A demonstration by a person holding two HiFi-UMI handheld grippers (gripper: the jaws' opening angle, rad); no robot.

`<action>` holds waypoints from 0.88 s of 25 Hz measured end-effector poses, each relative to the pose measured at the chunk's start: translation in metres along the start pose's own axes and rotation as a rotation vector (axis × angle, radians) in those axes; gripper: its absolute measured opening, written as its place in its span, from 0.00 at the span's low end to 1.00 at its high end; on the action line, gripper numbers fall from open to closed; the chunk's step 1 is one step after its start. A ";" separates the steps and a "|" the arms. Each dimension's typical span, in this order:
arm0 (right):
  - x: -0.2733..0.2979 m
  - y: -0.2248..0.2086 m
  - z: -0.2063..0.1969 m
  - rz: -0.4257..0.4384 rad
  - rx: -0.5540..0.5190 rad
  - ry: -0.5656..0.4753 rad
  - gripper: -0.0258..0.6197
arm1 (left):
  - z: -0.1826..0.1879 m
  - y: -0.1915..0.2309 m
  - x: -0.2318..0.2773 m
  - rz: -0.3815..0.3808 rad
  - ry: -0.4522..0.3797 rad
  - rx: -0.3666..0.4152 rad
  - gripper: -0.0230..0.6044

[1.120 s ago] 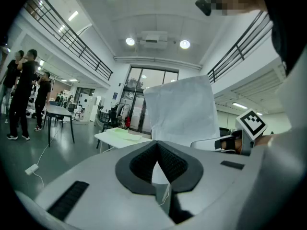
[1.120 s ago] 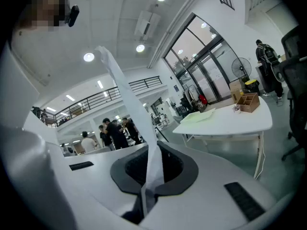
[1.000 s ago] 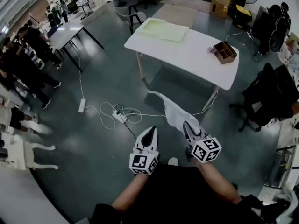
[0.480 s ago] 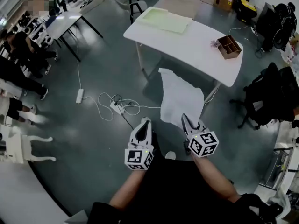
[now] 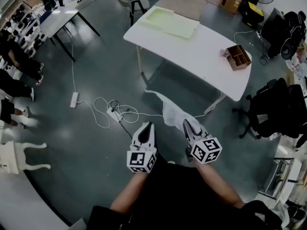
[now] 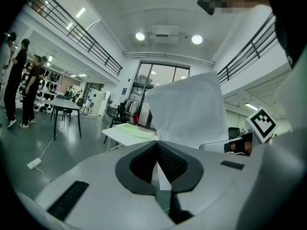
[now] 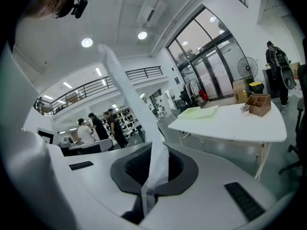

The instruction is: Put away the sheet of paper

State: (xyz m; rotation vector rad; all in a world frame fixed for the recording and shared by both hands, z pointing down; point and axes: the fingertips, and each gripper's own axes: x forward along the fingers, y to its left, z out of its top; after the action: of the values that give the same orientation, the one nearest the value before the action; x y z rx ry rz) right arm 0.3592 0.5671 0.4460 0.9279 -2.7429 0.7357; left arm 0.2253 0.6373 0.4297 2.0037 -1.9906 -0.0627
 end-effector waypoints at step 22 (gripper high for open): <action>0.339 0.017 0.099 0.017 -0.053 0.150 0.04 | 0.098 0.276 0.187 0.038 0.005 -0.133 0.04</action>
State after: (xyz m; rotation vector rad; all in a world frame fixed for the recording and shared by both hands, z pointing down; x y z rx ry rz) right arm 0.0798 0.3505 0.4526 0.8052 -2.6284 0.7017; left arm -0.0611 0.4398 0.4411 1.8813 -1.9658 -0.1764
